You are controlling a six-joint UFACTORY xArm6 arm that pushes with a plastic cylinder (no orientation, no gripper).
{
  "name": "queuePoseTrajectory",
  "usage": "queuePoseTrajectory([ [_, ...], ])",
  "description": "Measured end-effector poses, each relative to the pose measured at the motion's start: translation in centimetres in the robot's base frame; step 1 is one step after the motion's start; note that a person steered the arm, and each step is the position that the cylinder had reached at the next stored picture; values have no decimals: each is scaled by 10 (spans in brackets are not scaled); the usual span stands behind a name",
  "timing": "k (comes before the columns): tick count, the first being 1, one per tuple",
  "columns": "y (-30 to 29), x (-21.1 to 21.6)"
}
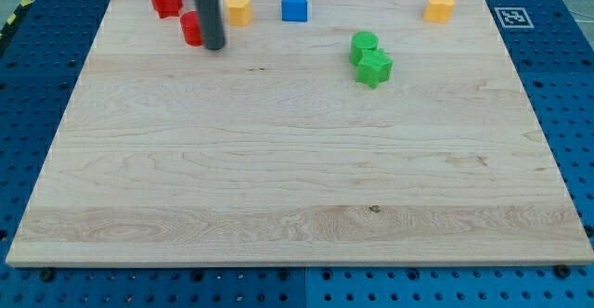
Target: Place the red blocks to the bottom diagonal left of green circle
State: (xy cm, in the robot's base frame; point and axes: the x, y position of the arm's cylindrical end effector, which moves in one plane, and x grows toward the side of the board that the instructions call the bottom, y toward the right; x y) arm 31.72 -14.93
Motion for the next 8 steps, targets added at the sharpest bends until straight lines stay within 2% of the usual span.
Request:
queuePoseTrajectory([
  [2, -68, 9],
  [3, -151, -12],
  [5, -156, -17],
  [8, -156, -124],
])
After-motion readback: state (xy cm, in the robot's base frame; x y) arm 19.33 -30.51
